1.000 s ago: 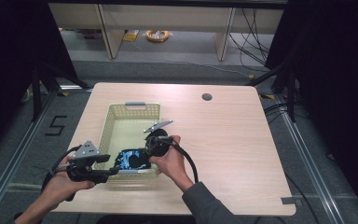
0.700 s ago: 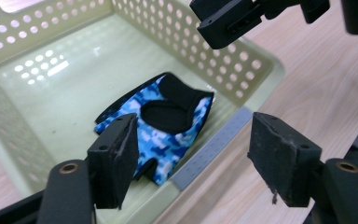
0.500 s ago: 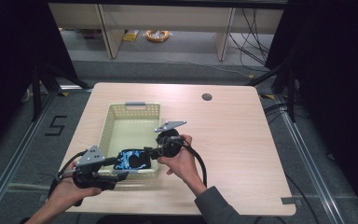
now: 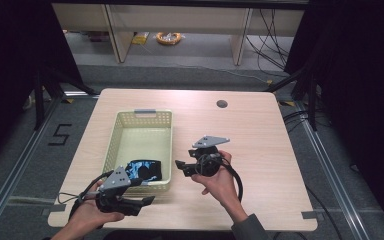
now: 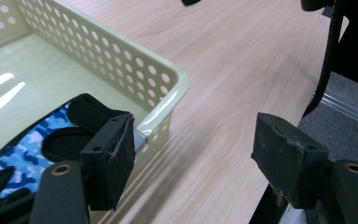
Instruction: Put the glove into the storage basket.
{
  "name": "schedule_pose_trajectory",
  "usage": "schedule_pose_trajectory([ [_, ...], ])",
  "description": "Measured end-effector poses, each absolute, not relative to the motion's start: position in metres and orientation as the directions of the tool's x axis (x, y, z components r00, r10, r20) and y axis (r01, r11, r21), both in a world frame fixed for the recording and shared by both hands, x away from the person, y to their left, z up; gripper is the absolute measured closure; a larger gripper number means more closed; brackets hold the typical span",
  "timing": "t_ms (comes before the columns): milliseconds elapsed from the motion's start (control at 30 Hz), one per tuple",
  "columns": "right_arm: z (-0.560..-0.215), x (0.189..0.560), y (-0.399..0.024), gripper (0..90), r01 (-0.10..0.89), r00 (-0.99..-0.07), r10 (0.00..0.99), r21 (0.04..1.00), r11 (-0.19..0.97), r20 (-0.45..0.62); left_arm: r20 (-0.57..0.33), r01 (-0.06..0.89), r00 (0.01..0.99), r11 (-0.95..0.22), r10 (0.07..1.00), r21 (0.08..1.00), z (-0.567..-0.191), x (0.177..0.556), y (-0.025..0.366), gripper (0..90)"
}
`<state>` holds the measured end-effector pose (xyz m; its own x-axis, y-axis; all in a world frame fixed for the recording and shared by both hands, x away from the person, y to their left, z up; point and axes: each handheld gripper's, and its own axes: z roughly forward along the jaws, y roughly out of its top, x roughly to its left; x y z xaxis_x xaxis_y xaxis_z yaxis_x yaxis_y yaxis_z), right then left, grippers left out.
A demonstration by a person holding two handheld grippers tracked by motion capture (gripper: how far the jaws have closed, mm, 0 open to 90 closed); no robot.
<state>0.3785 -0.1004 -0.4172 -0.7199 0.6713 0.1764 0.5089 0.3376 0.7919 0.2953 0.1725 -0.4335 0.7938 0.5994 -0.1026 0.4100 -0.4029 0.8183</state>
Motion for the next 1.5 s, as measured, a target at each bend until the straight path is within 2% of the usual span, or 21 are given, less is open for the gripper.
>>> schedule_pose_trajectory([
  [400, -0.429, 0.359, -0.130, 37.7, 0.499, -0.715, 0.673, 0.811, 0.305, 0.187, -0.137, 0.421, 0.805, -0.393, 0.577, 0.818, -0.454, 0.289, 0.153, 28.6],
  [667, -0.437, 0.350, -0.144, 37.2, 0.521, -0.701, 0.682, 0.804, 0.288, 0.210, -0.123, 0.405, 0.815, -0.406, 0.566, 0.819, -0.462, 0.290, 0.151, 28.4],
  [1033, -0.442, 0.339, -0.152, 35.4, 0.525, -0.696, 0.686, 0.801, 0.287, 0.211, -0.140, 0.421, 0.809, -0.397, 0.571, 0.816, -0.467, 0.284, 0.147, 26.5],
  [1067, -0.446, 0.340, -0.154, 35.0, 0.504, -0.717, 0.668, 0.810, 0.298, 0.200, -0.129, 0.414, 0.809, -0.399, 0.574, 0.818, -0.468, 0.283, 0.147, 25.9],
  [1233, -0.448, 0.333, -0.155, 34.5, 0.535, -0.690, 0.688, 0.798, 0.277, 0.224, -0.130, 0.407, 0.818, -0.404, 0.560, 0.819, -0.470, 0.282, 0.147, 24.0],
  [1367, -0.449, 0.332, -0.158, 34.2, 0.519, -0.702, 0.682, 0.804, 0.290, 0.206, -0.111, 0.400, 0.823, -0.429, 0.557, 0.810, -0.474, 0.281, 0.148, 23.1],
  [1400, -0.450, 0.331, -0.158, 34.0, 0.527, -0.695, 0.685, 0.802, 0.281, 0.217, -0.135, 0.424, 0.812, -0.413, 0.568, 0.806, -0.476, 0.278, 0.147, 22.8],
  [1500, -0.451, 0.330, -0.160, 33.7, 0.519, -0.704, 0.679, 0.803, 0.291, 0.209, -0.134, 0.420, 0.819, -0.424, 0.558, 0.802, -0.479, 0.279, 0.148, 22.2],
])
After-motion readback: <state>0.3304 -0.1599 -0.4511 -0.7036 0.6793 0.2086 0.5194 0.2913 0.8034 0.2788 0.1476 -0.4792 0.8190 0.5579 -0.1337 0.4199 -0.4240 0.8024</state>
